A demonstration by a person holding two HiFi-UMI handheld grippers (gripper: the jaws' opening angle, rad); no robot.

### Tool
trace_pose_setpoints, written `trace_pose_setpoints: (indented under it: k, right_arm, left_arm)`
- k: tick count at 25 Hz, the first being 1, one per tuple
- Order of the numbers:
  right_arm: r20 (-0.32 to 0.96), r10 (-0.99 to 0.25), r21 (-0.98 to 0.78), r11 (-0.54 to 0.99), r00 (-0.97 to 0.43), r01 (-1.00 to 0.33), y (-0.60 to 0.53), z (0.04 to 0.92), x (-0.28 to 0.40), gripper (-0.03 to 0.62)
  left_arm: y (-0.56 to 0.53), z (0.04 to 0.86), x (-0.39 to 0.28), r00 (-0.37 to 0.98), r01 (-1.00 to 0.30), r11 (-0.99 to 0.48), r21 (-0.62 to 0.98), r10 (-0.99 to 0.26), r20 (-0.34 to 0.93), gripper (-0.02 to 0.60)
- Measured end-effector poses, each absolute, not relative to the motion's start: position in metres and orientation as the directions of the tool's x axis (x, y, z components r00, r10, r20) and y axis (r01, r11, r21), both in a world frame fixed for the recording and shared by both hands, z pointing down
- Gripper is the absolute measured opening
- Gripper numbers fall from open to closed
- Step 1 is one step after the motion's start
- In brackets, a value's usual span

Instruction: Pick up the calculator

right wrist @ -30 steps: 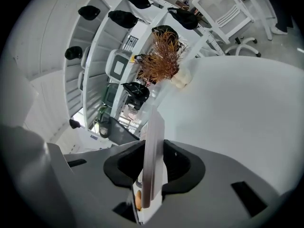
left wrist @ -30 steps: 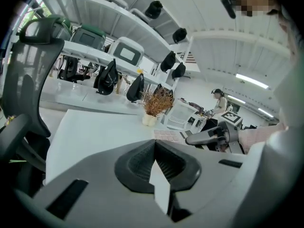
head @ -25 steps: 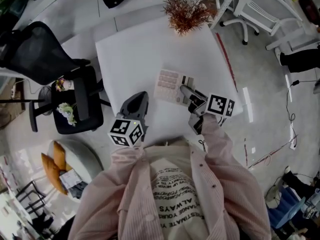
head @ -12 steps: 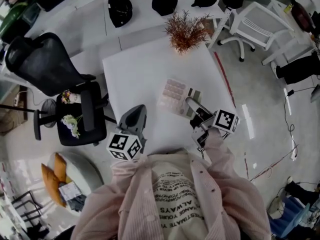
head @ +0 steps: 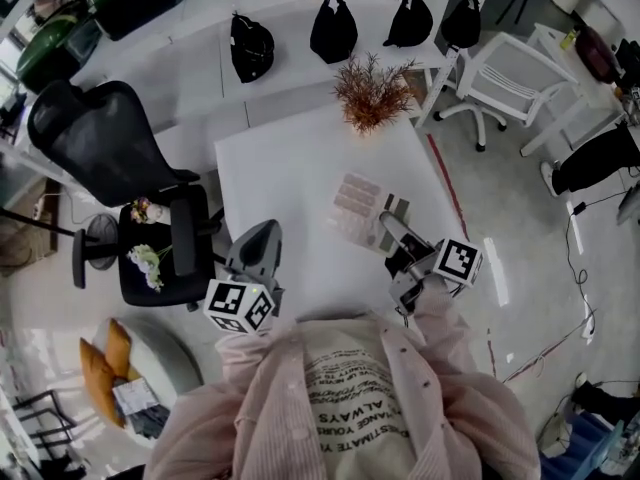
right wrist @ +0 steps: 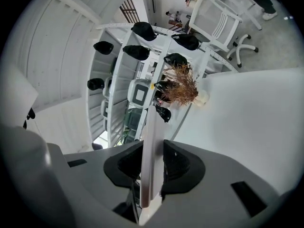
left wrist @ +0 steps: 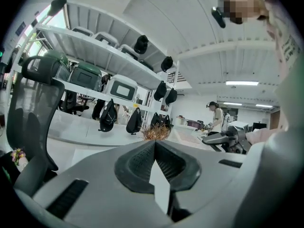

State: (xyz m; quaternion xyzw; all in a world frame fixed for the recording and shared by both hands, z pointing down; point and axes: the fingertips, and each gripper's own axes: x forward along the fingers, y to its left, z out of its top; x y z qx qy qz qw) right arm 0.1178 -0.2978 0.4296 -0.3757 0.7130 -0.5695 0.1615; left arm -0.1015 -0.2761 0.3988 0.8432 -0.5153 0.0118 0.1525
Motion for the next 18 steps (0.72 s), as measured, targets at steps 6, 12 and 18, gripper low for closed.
trace_pose_setpoints:
  k: [6,12,18]
  right_arm:
    - [0.160,-0.742,-0.936,0.096,-0.651,-0.339,-0.299,0.408,0.128,0.100]
    - [0.130,-0.755,-0.941,0.109,-0.642,-0.319,-0.300,0.396,0.136,0.100]
    - [0.111,-0.757,-0.946,0.117,-0.644,-0.302,-0.300,0.391,0.135,0.100]
  left_arm:
    - [-0.275,0.377,-0.112,0.442,-0.887,-0.408,0.216,-0.887,0.136,0.002]
    - [-0.272,0.365,-0.114,0.426,-0.895,-0.400,0.197,-0.898,0.114,0.002]
    - [-0.271,0.358,-0.123,0.403,-0.905,-0.382,0.186,-0.910,0.093,0.000]
